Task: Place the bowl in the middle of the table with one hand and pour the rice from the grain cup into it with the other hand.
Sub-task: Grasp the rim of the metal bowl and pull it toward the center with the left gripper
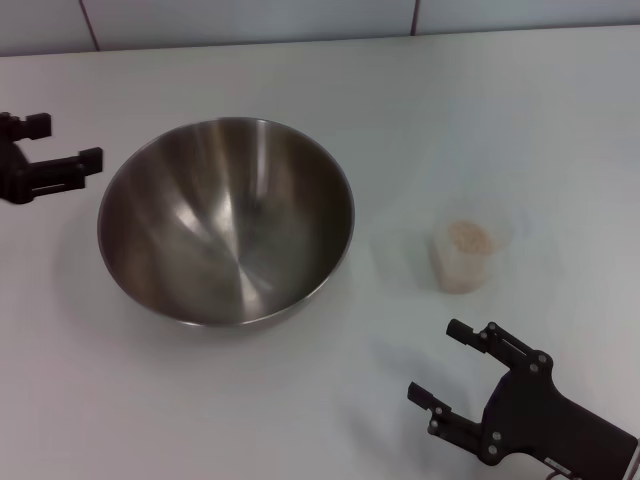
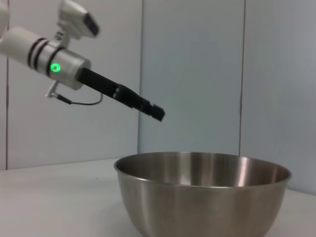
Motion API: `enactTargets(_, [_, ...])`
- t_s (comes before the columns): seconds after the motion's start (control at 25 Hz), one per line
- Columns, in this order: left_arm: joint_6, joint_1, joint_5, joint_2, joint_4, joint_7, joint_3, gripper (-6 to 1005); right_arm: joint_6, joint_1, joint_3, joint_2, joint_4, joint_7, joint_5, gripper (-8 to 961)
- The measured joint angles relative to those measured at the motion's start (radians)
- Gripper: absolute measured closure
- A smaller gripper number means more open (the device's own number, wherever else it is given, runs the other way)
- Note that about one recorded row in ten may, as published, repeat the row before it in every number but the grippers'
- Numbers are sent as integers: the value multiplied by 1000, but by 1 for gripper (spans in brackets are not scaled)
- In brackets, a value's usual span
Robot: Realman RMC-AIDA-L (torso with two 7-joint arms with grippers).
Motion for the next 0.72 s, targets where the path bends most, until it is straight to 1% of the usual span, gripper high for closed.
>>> enactTargets(0.08, [2,-72,152,-1,19,-107,9,205,-1,1,1,0,0,0,0,183])
enactTargets(0.16, [4,-126,256,-3,23,-167,29,208,-2,1,1,0,0,0,0,183])
enactTargets(0.32, [-9,-199,413,-5,26,-262,109,212,-3,-3,1,0,0,0,1,183])
enactTargets(0.56, [-37,-279,573,-8,7,-356,199,219,-3,-6,1,0,0,0,1,184])
enactTargets(0.72, [-44,-348,647,-7,-79,-373,216,224,-3,-6,1,0,0,0,1,184])
